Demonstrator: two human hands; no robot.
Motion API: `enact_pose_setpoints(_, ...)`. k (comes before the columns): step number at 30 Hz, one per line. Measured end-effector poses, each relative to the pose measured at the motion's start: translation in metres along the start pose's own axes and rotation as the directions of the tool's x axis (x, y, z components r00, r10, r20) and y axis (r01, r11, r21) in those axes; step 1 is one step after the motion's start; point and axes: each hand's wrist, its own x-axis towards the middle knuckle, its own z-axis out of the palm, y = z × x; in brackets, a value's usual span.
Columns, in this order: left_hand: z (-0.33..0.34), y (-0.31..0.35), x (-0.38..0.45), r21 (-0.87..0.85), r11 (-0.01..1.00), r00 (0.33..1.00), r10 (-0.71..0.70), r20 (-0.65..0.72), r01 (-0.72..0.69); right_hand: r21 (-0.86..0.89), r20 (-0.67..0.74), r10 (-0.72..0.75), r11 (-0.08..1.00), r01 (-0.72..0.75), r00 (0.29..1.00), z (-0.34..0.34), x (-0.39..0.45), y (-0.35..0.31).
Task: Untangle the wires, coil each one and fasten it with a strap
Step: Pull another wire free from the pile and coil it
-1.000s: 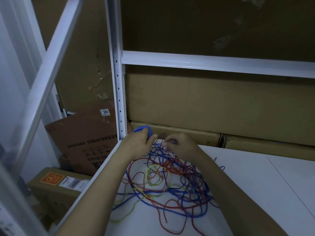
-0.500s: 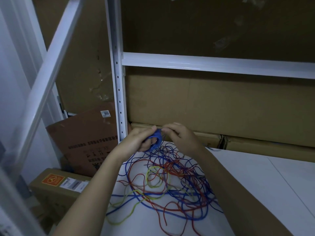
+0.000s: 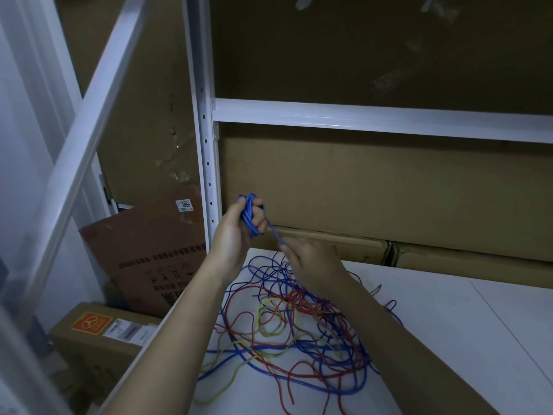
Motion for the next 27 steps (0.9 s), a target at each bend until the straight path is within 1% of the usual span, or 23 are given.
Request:
enact_pose_setpoints(2, 0.005, -0.003, 0.002, 0.037, 0.999, 0.999, -0.015, -0.041, 0.016, -0.124, 0.049, -0.085, 0.988, 0.091, 0.995, 0.004, -0.002, -0.004)
enact_pose_setpoints(5, 0.006, -0.009, 0.005, 0.297, 0.954, 0.996, -0.010, -0.086, 0.035, -0.214, 0.110, -0.180, 0.956, 0.200, 0.977, 0.004, -0.003, -0.009)
enact_pose_setpoints(7, 0.002, -0.014, 0.003, 0.456, 0.889, 0.999, -0.014, -0.052, 0.036, -0.255, 0.127, -0.254, 0.926, 0.279, 0.959, -0.003, -0.005, -0.014)
enact_pose_setpoints(8, 0.000, -0.016, 0.001, 0.515, 0.856, 0.999, -0.025, -0.028, 0.036, -0.267, 0.106, -0.297, 0.911, 0.315, 0.949, -0.006, -0.005, -0.015)
enact_pose_setpoints(10, -0.003, -0.018, -0.003, 0.588, 0.808, 0.998, -0.052, 0.026, 0.027, -0.334, -0.003, -0.428, 0.852, 0.402, 0.904, -0.011, -0.005, -0.014)
enact_pose_setpoints(12, -0.005, -0.021, -0.006, 0.633, 0.773, 0.995, -0.086, 0.048, 0.037, -0.438, -0.099, -0.564, 0.765, 0.473, 0.820, -0.019, -0.002, -0.011)
enact_pose_setpoints(13, -0.006, -0.021, -0.006, 0.662, 0.748, 0.994, -0.103, 0.041, 0.050, -0.462, -0.153, -0.614, 0.737, 0.494, 0.774, -0.025, -0.001, -0.011)
enact_pose_setpoints(14, -0.007, -0.021, -0.006, 0.690, 0.721, 0.993, -0.116, 0.032, 0.062, -0.462, -0.208, -0.636, 0.734, 0.498, 0.743, -0.030, 0.000, -0.011)
enact_pose_setpoints(15, -0.007, -0.020, -0.006, 0.712, 0.699, 0.991, -0.130, 0.036, 0.066, -0.432, -0.251, -0.625, 0.756, 0.492, 0.739, -0.033, 0.001, -0.010)
enact_pose_setpoints(16, -0.008, -0.020, -0.007, 0.740, 0.670, 0.988, -0.146, 0.055, 0.058, -0.382, -0.273, -0.598, 0.787, 0.485, 0.754, -0.035, 0.001, -0.010)
enact_pose_setpoints(18, -0.007, -0.019, -0.009, 0.803, 0.595, 0.969, -0.218, 0.116, 0.038, -0.261, -0.267, -0.535, 0.841, 0.475, 0.801, -0.034, 0.001, -0.009)
enact_pose_setpoints(19, -0.007, -0.019, -0.010, 0.805, 0.593, 0.953, -0.254, 0.166, 0.018, -0.186, -0.262, -0.492, 0.870, 0.457, 0.830, -0.034, 0.002, -0.009)
enact_pose_setpoints(20, -0.006, -0.020, -0.010, 0.777, 0.630, 0.933, -0.287, 0.216, 0.014, -0.106, -0.267, -0.440, 0.898, 0.428, 0.857, -0.034, 0.003, -0.009)
enact_pose_setpoints(22, -0.003, -0.020, -0.011, 0.671, 0.738, 0.889, -0.352, 0.293, 0.072, 0.033, -0.307, -0.322, 0.937, 0.348, 0.895, -0.035, 0.007, -0.005)
enact_pose_setpoints(24, 0.001, -0.022, -0.012, 0.559, 0.818, 0.860, -0.375, 0.346, 0.132, 0.177, -0.319, -0.191, 0.950, 0.256, 0.928, -0.036, 0.007, -0.002)
enact_pose_setpoints(27, 0.002, -0.020, -0.016, 0.449, 0.880, 0.870, -0.336, 0.362, 0.154, 0.341, -0.333, -0.055, 0.924, 0.174, 0.941, -0.032, 0.003, 0.001)
